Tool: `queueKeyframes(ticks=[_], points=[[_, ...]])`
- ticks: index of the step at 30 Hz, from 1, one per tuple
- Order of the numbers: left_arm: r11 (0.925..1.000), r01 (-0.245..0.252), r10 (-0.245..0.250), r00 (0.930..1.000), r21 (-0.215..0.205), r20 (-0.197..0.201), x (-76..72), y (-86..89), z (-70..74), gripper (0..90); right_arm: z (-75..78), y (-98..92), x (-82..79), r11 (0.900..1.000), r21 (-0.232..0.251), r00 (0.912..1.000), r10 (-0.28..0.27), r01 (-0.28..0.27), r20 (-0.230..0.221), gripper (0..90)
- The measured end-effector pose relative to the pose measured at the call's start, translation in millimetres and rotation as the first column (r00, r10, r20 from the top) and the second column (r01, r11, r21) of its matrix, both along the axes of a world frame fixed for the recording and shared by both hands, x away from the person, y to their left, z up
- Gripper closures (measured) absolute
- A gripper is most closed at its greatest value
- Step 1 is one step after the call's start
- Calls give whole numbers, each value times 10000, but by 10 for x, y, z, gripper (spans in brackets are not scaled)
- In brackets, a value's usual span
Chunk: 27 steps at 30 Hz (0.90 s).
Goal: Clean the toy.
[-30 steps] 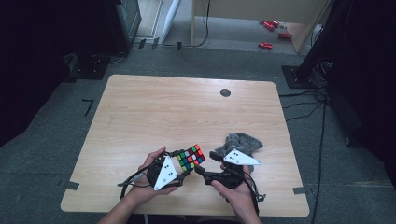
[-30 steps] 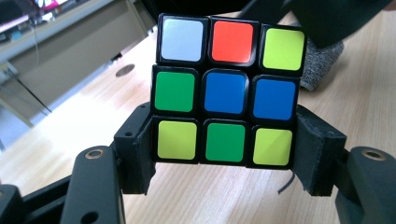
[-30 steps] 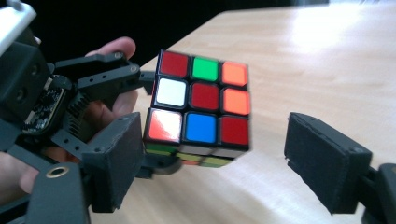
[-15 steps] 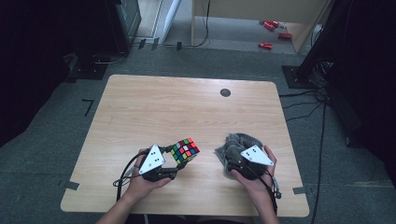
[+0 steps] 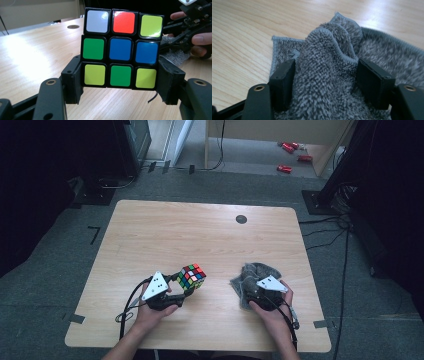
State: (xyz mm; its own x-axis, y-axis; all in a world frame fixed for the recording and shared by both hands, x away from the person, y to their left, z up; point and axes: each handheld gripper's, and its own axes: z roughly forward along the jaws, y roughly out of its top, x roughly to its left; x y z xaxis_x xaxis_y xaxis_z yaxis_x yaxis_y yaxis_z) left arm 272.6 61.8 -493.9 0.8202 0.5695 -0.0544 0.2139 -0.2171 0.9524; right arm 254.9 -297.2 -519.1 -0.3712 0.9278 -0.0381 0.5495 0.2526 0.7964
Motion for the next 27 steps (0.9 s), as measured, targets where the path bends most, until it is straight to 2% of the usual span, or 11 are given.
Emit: queueKeyframes(ticks=[2, 4, 6, 8, 11, 15, 18, 21, 25, 27], points=[[10000, -44, 44, 9999, 26, -128, 17, 1, -20, 344, -23, -2, 9, 10000, 3, 10000, 47, -47, -41, 358], [9996, -223, 225, 9997, 190, -108, 21, -9, -40, 344, -26, -15, 19, 9997, 23, 9995, 248, -247, -176, 456], [9992, -363, 366, 9992, 177, -146, 22, -13, -68, 344, -31, -29, 36, 9993, 98, 9985, 370, -367, -414, 454], [9988, -469, 471, 9988, 117, -162, 23, -9, -78, 343, -33, -39, 50, 9994, 227, 9981, 276, -264, -542, 455], [9990, -457, 457, 9989, 1, -142, 25, 1, -89, 343, -34, 9, 38, 10000, 31, 9988, -69, 71, -481, 441], [9988, -492, 492, 9988, 86, -52, 10, -22, -99, 343, -36, 30, 29, 9992, 104, 9978, -378, 384, -541, 452], [9981, -609, 609, 9981, 16, -76, 9, -17, -107, 343, -34, 33, 27, 9981, 160, 9971, -579, 588, -504, 574], [9967, -801, 799, 9966, -95, -223, 26, -7, -113, 343, -35, 48, 19, 9989, 40, 9982, -455, 457, -393, 673], [9965, -838, 835, 9950, -29, -554, 68, -2, -119, 343, -33, 22, 44, 9991, 181, 9983, -383, 391, -443, 740], [9949, -1004, 996, 9933, -99, -589, 77, 3, -118, 343, -32, 6, 53, 9986, 318, 9980, -405, 421, -476, 755]])
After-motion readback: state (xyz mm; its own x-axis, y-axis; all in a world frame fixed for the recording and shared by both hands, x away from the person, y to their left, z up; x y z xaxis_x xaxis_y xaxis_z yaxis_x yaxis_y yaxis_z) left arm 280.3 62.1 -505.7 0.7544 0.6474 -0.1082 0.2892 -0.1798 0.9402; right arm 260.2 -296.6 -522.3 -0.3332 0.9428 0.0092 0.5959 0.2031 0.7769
